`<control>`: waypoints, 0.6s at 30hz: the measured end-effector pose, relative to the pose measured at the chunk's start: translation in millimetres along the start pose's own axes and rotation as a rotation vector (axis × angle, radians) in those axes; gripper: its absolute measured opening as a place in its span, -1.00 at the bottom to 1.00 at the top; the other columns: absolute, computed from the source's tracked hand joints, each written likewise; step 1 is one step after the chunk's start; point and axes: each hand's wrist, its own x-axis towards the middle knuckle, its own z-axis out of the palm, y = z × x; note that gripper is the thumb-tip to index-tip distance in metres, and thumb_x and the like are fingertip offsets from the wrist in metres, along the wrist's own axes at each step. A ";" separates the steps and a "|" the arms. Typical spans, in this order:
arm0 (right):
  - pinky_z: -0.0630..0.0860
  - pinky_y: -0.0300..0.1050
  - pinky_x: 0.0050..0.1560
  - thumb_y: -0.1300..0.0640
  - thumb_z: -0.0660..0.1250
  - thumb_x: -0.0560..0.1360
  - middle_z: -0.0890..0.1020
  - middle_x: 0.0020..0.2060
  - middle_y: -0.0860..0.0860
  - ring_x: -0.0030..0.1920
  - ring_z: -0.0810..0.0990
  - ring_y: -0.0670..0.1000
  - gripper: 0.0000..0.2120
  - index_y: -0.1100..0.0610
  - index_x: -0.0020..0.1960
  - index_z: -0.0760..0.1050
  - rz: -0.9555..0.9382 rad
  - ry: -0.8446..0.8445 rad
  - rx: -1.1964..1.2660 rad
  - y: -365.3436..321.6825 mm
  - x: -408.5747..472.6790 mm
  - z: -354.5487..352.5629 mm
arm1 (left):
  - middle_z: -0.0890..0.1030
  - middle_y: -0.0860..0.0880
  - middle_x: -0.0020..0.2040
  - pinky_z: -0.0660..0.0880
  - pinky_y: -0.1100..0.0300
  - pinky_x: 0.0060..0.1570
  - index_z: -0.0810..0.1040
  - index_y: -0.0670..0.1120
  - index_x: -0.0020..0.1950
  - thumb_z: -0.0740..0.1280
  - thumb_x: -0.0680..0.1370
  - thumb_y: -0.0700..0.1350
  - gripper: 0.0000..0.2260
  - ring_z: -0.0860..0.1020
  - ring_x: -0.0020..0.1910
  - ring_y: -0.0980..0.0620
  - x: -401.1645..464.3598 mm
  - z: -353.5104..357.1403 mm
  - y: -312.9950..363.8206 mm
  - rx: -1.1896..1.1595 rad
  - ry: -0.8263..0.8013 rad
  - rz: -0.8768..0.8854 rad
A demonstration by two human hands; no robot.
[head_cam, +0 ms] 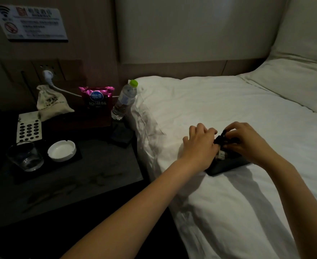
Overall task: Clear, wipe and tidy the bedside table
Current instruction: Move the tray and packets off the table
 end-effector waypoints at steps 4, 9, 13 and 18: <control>0.49 0.07 0.14 0.17 0.46 0.48 0.55 0.21 0.06 0.22 0.47 0.09 -0.79 0.17 0.10 0.67 0.022 -0.138 -0.042 -6.4 5.3 8.6 | 0.46 -0.08 0.21 0.46 0.01 0.18 0.41 -0.05 0.36 0.27 0.60 -0.15 -0.67 0.41 0.23 -0.05 -4.2 -6.2 -9.4 -0.221 0.012 -0.019; 0.50 0.05 0.13 0.20 0.52 0.39 0.54 0.16 0.08 0.18 0.50 0.11 -0.65 0.09 0.11 0.49 0.146 0.014 0.143 -11.7 4.6 -1.3 | 0.52 -0.08 0.14 0.49 0.10 0.14 0.47 -0.08 0.30 0.35 0.56 -0.16 -0.69 0.52 0.09 0.01 -12.3 -18.2 -32.5 -0.451 0.058 -0.073; 0.39 -0.04 0.14 0.26 0.53 0.37 0.46 0.31 0.10 0.32 0.40 0.11 -0.29 -0.05 0.39 0.28 0.124 -0.005 0.255 -26.8 6.4 -18.4 | 0.57 -0.08 0.05 0.51 0.10 0.10 0.51 -0.11 0.24 0.39 0.52 -0.20 -0.71 0.55 -0.02 0.02 -20.4 -27.1 -56.8 -0.571 0.128 -0.140; 0.33 -0.05 0.21 0.06 0.51 0.37 0.42 0.31 -0.08 0.32 0.36 -0.05 -0.22 -0.24 0.44 0.17 -0.051 0.038 0.322 -81.9 30.7 -29.2 | 0.54 -0.04 -0.05 0.47 0.26 -0.06 0.52 -0.18 0.23 0.40 0.51 -0.27 -0.71 0.51 -0.12 0.07 -35.1 -51.2 -91.2 -0.650 0.200 -0.207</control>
